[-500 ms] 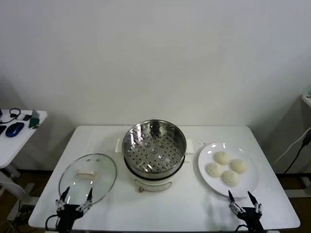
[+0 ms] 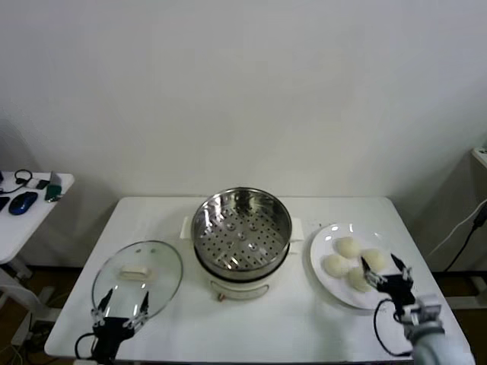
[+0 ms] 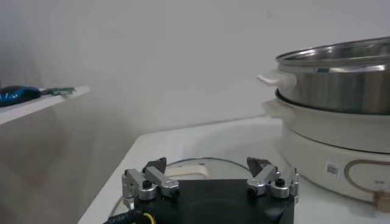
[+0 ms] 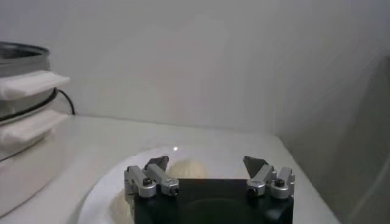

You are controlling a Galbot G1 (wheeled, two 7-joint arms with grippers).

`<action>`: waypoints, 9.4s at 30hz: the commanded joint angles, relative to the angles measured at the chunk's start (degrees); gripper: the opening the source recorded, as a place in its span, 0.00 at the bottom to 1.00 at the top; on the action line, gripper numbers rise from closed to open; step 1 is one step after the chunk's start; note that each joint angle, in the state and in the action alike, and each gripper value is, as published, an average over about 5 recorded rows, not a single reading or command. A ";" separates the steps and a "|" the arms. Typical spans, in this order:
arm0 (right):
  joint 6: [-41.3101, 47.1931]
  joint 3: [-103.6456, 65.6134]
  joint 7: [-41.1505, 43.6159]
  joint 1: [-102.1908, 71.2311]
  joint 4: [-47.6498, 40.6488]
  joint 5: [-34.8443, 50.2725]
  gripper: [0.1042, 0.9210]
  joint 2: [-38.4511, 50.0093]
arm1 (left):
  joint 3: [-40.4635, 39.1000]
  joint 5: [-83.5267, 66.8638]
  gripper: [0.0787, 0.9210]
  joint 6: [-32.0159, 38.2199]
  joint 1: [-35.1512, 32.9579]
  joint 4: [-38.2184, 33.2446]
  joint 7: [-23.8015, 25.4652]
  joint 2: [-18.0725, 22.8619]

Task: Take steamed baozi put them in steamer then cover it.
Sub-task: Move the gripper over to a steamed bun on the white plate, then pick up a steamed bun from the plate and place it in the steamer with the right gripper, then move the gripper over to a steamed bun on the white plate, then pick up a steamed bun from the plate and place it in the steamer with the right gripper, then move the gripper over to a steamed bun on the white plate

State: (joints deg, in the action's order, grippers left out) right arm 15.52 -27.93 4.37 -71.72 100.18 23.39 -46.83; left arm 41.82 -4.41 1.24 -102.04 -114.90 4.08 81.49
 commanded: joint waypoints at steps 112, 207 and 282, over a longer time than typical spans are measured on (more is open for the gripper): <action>-43.39 109.21 44.17 101.43 -39.08 -36.22 0.68 -29.39 | -4.73 6.02 0.88 3.31 -3.77 -0.20 -0.87 2.15; 6.67 111.78 40.90 91.17 -27.75 0.46 0.68 3.47 | -5.06 6.72 0.88 3.90 -3.90 0.34 -1.05 3.09; 6.49 118.87 42.13 118.08 -24.27 19.78 0.88 -25.56 | -5.46 7.72 0.88 2.82 -4.12 -3.25 -1.06 3.11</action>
State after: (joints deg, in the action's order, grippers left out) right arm 26.26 89.14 42.66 38.25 72.19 41.41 -79.23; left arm 36.47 2.77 4.17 -106.10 -117.93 2.99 84.45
